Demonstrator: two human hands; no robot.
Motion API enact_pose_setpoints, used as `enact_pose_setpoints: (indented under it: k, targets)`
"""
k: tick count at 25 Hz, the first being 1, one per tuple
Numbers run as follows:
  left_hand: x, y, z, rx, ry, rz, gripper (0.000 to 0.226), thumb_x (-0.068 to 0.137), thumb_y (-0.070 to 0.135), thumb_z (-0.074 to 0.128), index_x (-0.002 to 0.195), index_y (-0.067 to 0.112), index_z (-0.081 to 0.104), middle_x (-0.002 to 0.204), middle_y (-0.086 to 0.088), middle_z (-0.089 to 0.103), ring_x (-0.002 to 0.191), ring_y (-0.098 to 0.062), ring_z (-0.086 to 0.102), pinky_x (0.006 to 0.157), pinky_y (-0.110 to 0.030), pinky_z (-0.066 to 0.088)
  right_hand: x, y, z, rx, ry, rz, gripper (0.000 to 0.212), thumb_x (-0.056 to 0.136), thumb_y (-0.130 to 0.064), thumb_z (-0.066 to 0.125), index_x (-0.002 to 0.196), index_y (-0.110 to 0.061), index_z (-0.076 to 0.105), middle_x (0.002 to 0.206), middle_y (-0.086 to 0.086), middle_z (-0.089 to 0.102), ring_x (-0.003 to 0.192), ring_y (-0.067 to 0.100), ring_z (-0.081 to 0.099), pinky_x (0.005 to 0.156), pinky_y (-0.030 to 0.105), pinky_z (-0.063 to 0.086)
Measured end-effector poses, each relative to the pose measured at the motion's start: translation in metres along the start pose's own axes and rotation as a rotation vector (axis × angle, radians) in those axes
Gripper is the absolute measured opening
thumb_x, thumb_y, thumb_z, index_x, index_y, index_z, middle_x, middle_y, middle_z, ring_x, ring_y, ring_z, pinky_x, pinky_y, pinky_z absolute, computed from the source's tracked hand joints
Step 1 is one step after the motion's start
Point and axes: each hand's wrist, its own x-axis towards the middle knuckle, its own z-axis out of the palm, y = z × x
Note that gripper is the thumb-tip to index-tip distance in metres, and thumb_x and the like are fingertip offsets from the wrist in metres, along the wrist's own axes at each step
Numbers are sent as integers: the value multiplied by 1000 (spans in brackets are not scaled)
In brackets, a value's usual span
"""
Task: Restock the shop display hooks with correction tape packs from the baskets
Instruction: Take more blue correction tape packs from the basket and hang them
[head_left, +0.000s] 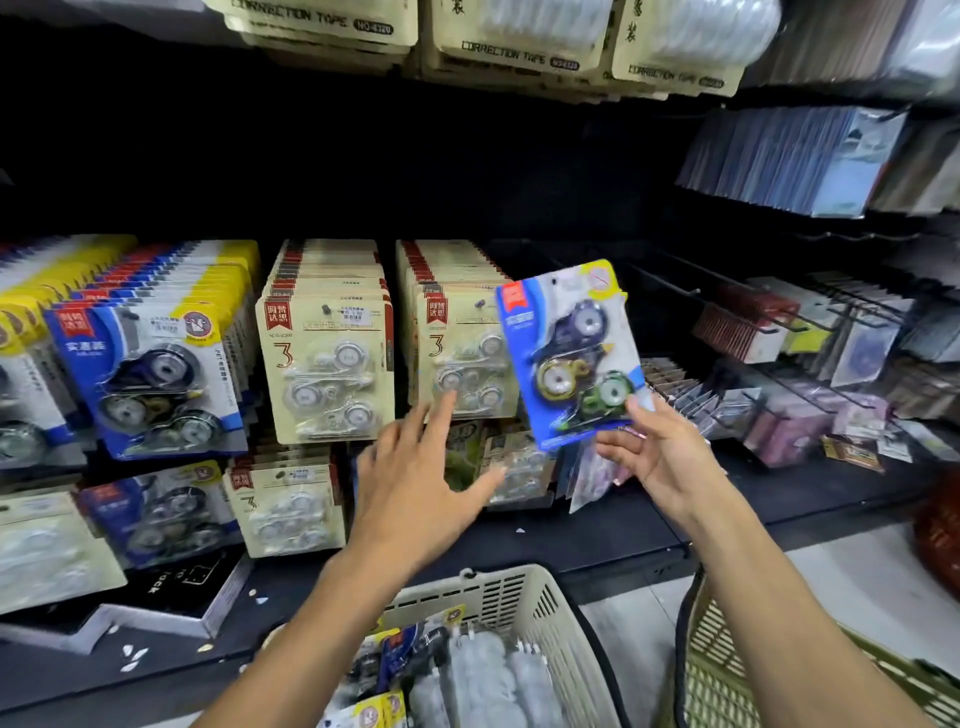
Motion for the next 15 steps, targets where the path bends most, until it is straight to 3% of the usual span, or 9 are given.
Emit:
enact_pose_setpoints:
  k: [2, 4, 9, 15]
  targets:
    - [0, -3, 3, 151, -13, 43, 99, 89, 76, 46, 160, 38, -11, 171, 5, 4, 155, -24, 10, 124, -45, 15, 5, 1, -15, 70, 146, 2, 12, 102, -13, 51, 111, -8, 56, 87, 12, 64, 56, 20, 67, 53, 28, 58]
    - [1, -4, 7, 184, -7, 93, 101, 88, 79, 41, 157, 39, -21, 171, 3, -5, 157, -24, 2, 126, -48, 10, 9, 3, -26, 38, 214, -6, 15, 101, -15, 53, 114, -7, 56, 86, 13, 64, 57, 20, 65, 53, 28, 58]
    - [2, -3, 9, 160, 4, 111, 100, 89, 80, 39, 155, 40, -24, 171, 5, -7, 156, -23, 1, 127, -47, 8, 14, 2, -26, 8, 347, -89, 7, 101, -14, 55, 99, -8, 57, 76, 10, 62, 47, 14, 60, 49, 26, 56]
    - [4, -1, 10, 105, 15, 89, 97, 90, 77, 43, 157, 41, -18, 171, 7, -4, 156, -22, 3, 127, -46, 8, 20, 1, -26, 23, 445, -134, 7, 100, -14, 59, 96, -8, 57, 71, 10, 58, 42, 11, 57, 45, 25, 55]
